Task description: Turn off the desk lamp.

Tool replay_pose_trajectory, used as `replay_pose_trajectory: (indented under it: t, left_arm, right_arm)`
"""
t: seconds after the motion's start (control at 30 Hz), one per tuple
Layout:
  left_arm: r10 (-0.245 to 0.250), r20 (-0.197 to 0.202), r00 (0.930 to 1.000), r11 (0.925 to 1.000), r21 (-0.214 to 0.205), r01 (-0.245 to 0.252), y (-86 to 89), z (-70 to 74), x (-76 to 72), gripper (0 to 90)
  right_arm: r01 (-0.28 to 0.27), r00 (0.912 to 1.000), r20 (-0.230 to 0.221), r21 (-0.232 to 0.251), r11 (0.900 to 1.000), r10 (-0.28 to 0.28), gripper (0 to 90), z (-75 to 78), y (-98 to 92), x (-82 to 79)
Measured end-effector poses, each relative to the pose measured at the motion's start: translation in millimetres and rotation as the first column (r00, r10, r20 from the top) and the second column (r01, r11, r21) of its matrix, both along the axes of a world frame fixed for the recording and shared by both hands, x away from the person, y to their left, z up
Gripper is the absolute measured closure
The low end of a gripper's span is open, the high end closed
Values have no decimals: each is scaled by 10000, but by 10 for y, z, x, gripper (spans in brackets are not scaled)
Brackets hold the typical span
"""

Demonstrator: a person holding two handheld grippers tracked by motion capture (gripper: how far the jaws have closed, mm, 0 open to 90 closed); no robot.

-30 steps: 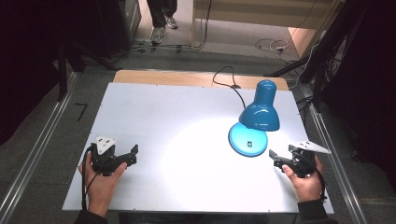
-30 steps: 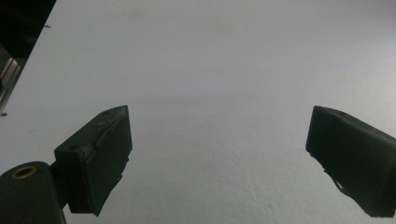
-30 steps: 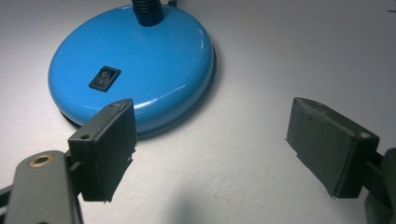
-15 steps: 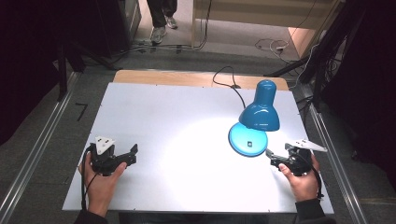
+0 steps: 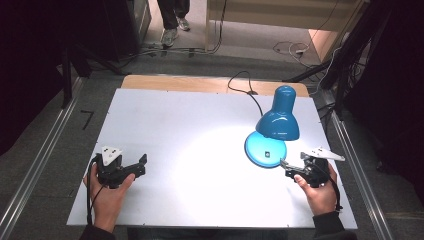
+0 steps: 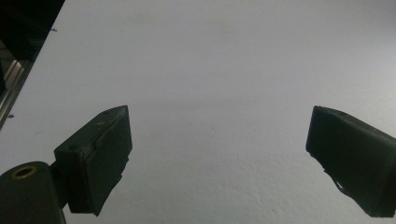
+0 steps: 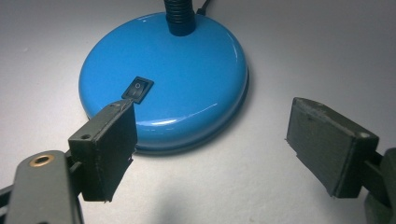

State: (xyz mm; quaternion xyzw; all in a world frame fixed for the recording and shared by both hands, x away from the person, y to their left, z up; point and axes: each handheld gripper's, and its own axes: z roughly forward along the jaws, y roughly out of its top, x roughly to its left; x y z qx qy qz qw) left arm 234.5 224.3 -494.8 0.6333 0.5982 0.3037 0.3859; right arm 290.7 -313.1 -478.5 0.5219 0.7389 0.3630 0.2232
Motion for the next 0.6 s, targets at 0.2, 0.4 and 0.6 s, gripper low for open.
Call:
replay_pose_trajectory:
  t: [0.2, 0.4, 0.6]
  left_arm:
    - [33, 33, 10000, 10000, -5, -33, 2, 6, -5, 75]
    - [50, 28, 10000, 10000, -43, -50, 0, 3, -1, 75]
    - [66, 27, 10000, 10000, -74, -66, 1, 3, -2, 76]
  right_arm:
    - [-72, 10000, 25, 11, 10000, 72, 160, 5, 46, 8]
    - [-171, 9998, 46, 159, 9997, 170, 181, 6, 93, 31]
    - [-280, 9995, 121, 123, 9995, 279, 200, 8, 152, 41]
